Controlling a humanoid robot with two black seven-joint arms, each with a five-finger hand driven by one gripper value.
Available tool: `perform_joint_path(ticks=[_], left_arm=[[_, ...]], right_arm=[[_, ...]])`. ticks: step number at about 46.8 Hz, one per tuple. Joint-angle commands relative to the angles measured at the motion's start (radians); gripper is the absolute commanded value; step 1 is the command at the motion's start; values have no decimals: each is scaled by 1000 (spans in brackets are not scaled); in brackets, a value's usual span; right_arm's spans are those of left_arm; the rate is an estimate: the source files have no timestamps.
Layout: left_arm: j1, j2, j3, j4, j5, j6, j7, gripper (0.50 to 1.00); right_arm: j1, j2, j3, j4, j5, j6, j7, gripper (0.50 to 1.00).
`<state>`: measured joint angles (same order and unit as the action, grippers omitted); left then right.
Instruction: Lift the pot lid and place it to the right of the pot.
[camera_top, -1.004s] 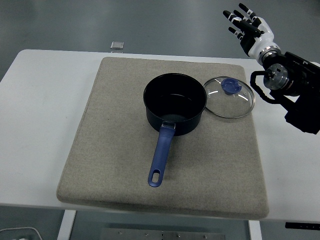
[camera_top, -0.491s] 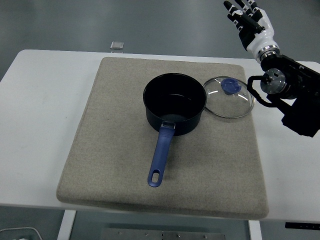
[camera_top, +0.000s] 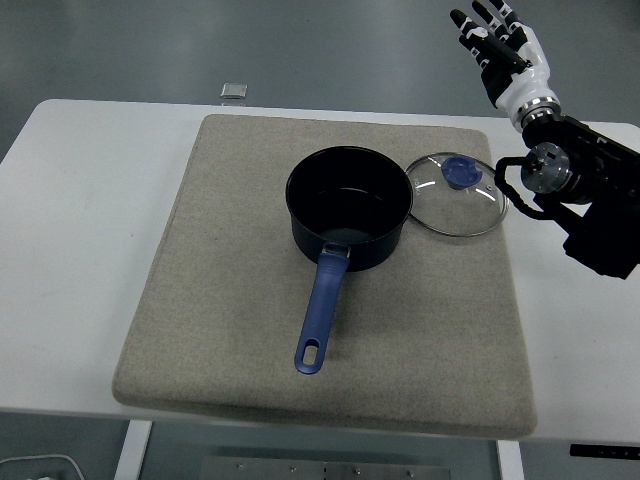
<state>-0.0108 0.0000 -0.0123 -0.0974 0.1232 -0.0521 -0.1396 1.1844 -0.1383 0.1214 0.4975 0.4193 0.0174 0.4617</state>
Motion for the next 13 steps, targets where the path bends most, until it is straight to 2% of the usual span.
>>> perform_joint_path(ticks=[1,13], left_arm=[[0,0,0,1,0,0,0,1000],[0,0,0,1,0,0,0,1000]], right_arm=[[0,-6,1,-2,-16,-1,0,905],[-2,-3,1,0,-11,1,0,905]])
